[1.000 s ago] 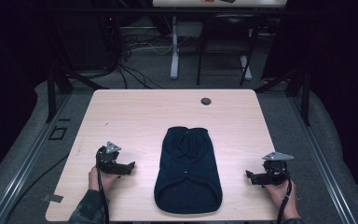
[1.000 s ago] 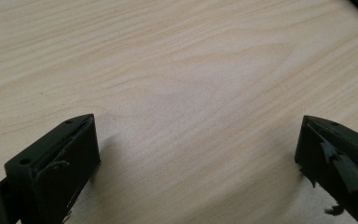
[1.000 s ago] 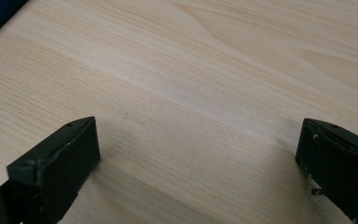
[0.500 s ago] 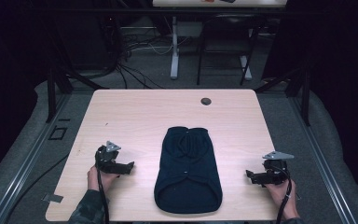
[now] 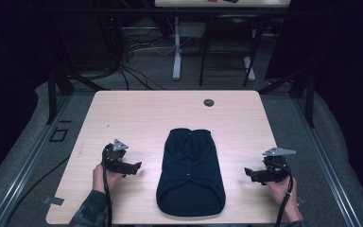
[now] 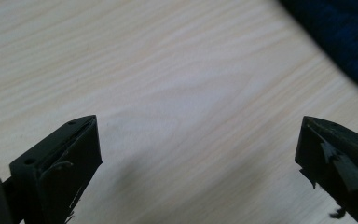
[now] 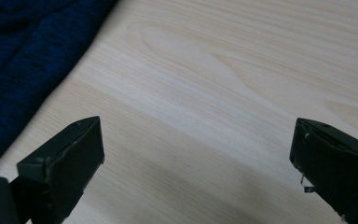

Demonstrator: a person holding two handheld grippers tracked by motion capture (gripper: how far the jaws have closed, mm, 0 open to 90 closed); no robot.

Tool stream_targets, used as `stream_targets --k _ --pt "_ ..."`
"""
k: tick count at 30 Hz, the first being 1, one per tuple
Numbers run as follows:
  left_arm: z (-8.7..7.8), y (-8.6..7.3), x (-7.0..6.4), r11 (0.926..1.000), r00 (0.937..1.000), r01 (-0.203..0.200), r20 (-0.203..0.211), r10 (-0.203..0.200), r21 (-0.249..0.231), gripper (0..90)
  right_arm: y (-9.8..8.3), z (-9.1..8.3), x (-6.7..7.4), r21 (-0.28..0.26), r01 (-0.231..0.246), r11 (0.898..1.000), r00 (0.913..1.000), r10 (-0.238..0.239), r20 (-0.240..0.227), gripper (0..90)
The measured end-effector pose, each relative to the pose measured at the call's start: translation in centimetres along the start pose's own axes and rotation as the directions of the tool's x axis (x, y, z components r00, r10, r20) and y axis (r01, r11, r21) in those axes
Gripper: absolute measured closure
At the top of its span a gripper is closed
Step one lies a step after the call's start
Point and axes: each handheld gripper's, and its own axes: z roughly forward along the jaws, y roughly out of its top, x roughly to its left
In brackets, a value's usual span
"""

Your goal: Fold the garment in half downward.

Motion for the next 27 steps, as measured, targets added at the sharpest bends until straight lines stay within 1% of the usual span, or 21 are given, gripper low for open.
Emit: stream_targets --k 1,3,4,5,6,8,9,11,13,18,20,21,22,24,25,27 --pt "0.0 0.3 0.0 1.0 1.0 -0.008 0.002 0.008 0.002 0.2 0.2 0.1 0.2 -0.001 0.006 1.0 1.0 -0.006 -0.001 2.3" --pt "0.1 0.9 0.0 1.0 0.9999 -0.004 0.016 0.004 -0.001 0.2 0.6 0.2 0.6 -0.005 0.02 1.0 0.9998 -0.02 -0.004 2.4" --pt "0.1 1.1 0.0 0.9999 0.9998 -0.014 0.015 0.014 -0.003 0.2 0.8 0.2 0.7 0.005 0.025 1.0 0.9996 -0.025 -0.011 2.4" --pt "0.2 1.3 -0.2 0.9999 0.9998 -0.015 0.016 0.015 -0.001 0.3 1.0 0.3 0.8 0.003 0.032 0.999 0.9994 -0.032 -0.011 2.5" --pt "0.3 1.5 -0.2 0.9999 0.9993 -0.014 0.033 0.014 0.001 0.2 1.3 0.4 0.9 0.003 0.035 0.999 0.9993 -0.035 -0.015 2.6" --pt "0.4 1.9 -0.3 1.0 0.9973 0.002 0.073 -0.002 -0.008 0.4 1.8 0.6 1.2 0.011 0.048 0.999 0.9987 -0.048 -0.018 2.8" --pt "0.5 2.2 -0.4 1.0 0.9967 -0.002 0.081 0.002 -0.007 0.6 2.0 0.7 1.3 0.009 0.05 0.999 0.9984 -0.05 -0.027 2.9" --pt "0.7 2.6 -0.7 0.9997 0.9973 -0.019 0.071 0.02 -0.013 0.7 2.6 0.9 1.5 0.015 0.065 0.998 0.9973 -0.064 -0.036 2.8" --pt "0.8 3.1 -0.9 0.9997 0.9957 -0.026 0.089 0.026 0.002 0.7 3.1 1.2 1.8 0.014 0.076 0.997 0.9963 -0.075 -0.042 2.8" --pt "1.1 4.1 -1.4 0.9988 0.9945 -0.049 0.093 0.049 -0.004 0.6 4.3 1.7 2.6 0.021 0.101 0.995 0.9931 -0.1 -0.061 2.7" --pt "1.3 4.5 -1.5 0.9986 0.9934 -0.052 0.102 0.052 0.001 0.7 4.7 1.9 2.9 0.022 0.107 0.994 0.9923 -0.106 -0.065 2.7" --pt "1.5 4.7 -1.6 0.9985 0.9939 -0.055 0.096 0.055 -0.004 0.8 4.8 2.0 3.0 0.021 0.112 0.993 0.9914 -0.11 -0.07 2.6" --pt "1.6 4.9 -1.6 0.9983 0.9938 -0.058 0.095 0.058 -0.003 0.8 5.0 2.0 3.1 0.021 0.122 0.992 0.9907 -0.12 -0.064 2.6" --pt "1.8 5.3 -1.6 0.998 0.9923 -0.063 0.108 0.062 0.006 0.8 5.3 2.2 3.4 0.022 0.124 0.992 0.9899 -0.122 -0.071 2.6" --pt "1.9 5.5 -1.7 0.9979 0.993 -0.065 0.099 0.065 0.0 0.9 5.4 2.3 3.5 0.017 0.124 0.992 0.9895 -0.122 -0.077 2.6" --pt "2.0 5.9 -1.8 0.9978 0.9918 -0.066 0.11 0.065 0.005 1.0 5.7 2.5 3.6 0.025 0.133 0.991 0.988 -0.131 -0.083 2.6"
